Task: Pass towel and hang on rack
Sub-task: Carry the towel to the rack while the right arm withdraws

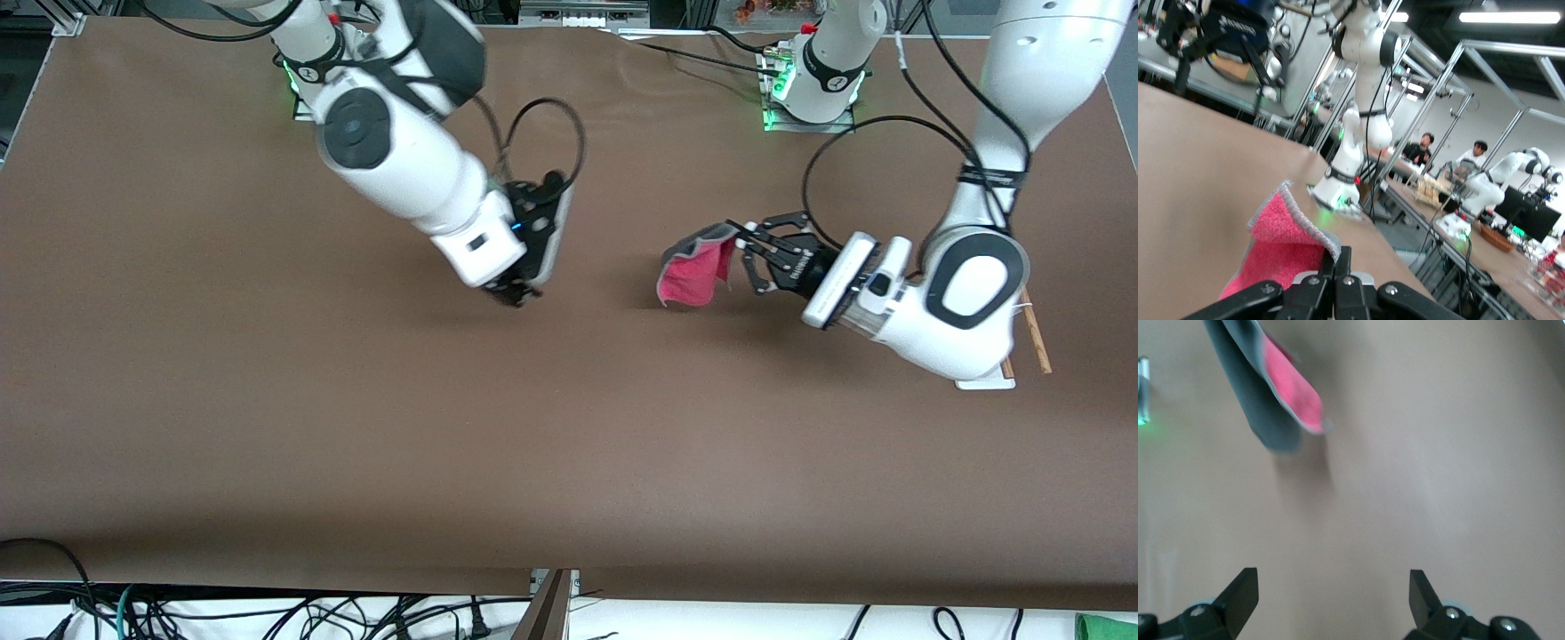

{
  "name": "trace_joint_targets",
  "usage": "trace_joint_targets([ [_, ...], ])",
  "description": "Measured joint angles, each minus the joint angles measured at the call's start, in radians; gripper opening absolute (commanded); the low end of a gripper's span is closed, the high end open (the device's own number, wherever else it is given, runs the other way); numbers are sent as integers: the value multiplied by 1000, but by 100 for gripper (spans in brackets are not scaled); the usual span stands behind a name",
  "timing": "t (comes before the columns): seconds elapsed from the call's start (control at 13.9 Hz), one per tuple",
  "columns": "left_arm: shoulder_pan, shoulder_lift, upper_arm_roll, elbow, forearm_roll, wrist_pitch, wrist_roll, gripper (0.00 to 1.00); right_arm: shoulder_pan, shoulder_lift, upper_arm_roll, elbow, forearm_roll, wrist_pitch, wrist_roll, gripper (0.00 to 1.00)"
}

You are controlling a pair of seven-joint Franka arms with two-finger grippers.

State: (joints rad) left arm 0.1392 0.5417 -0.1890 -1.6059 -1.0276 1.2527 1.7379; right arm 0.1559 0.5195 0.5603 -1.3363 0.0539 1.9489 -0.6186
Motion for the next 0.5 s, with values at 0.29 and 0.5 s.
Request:
trace_joint_targets([
  [0.29,122,-3,5,177,216,-94,-79,0,-42,-32,-134,31,0,-138,0,100],
  [0.5,234,-4,9,262,355,-138,-94,0,-89,-90,-205,43,0,-238,8,100],
])
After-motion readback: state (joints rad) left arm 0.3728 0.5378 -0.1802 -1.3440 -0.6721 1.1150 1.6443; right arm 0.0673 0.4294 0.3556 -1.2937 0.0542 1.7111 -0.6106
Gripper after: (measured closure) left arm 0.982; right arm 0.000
